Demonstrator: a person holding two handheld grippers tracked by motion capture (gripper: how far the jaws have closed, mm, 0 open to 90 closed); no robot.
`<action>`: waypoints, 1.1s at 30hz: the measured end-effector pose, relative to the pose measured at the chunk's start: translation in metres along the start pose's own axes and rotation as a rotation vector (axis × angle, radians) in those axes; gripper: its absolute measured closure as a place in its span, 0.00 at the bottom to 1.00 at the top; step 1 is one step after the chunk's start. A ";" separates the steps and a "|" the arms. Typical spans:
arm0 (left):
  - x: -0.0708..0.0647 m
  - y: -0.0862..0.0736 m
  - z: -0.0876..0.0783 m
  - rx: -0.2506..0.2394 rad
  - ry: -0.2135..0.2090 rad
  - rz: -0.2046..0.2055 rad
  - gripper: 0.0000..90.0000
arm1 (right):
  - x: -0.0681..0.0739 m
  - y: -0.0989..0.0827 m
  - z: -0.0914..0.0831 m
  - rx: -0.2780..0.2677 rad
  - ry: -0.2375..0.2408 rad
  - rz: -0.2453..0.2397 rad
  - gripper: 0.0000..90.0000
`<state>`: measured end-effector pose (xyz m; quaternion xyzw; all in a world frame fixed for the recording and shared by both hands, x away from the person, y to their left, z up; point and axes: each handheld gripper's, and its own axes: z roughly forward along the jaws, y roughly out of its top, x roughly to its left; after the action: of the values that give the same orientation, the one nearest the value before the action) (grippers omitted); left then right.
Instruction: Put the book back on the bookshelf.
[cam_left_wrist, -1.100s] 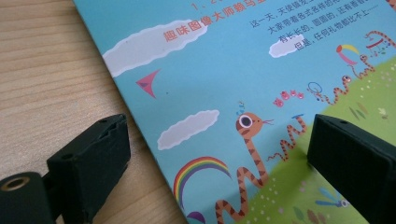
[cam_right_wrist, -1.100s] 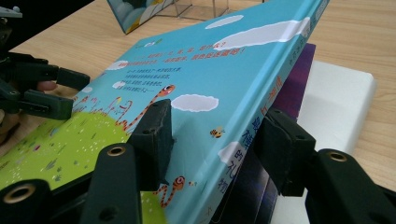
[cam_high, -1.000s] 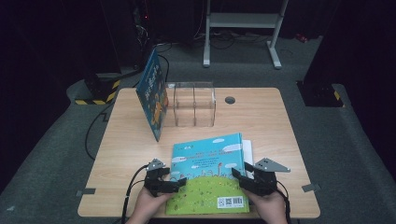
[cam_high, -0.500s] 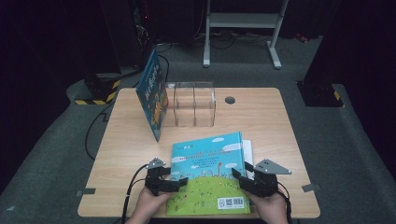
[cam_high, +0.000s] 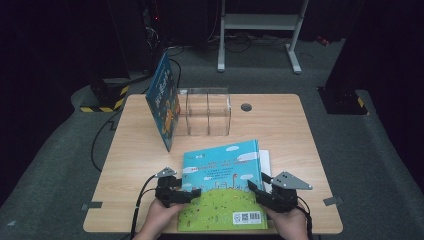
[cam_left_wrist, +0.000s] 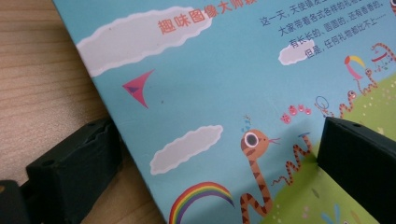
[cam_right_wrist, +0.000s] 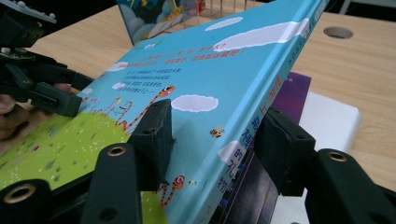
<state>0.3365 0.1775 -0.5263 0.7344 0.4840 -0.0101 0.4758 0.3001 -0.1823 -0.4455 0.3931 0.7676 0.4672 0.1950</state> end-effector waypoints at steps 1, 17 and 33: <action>0.000 0.000 0.000 0.001 -0.002 0.000 0.00 | 0.000 0.000 0.000 -0.002 0.001 -0.003 0.53; -0.006 0.005 -0.011 -0.040 0.057 -0.002 0.08 | -0.004 0.004 0.003 0.009 0.021 0.055 0.53; -0.020 0.017 -0.046 -0.269 0.195 0.074 0.31 | 0.002 0.032 0.003 -0.078 -0.008 0.030 0.61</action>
<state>0.3171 0.1946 -0.4796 0.6789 0.4974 0.1436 0.5207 0.3144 -0.1714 -0.4192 0.3983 0.7420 0.4983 0.2062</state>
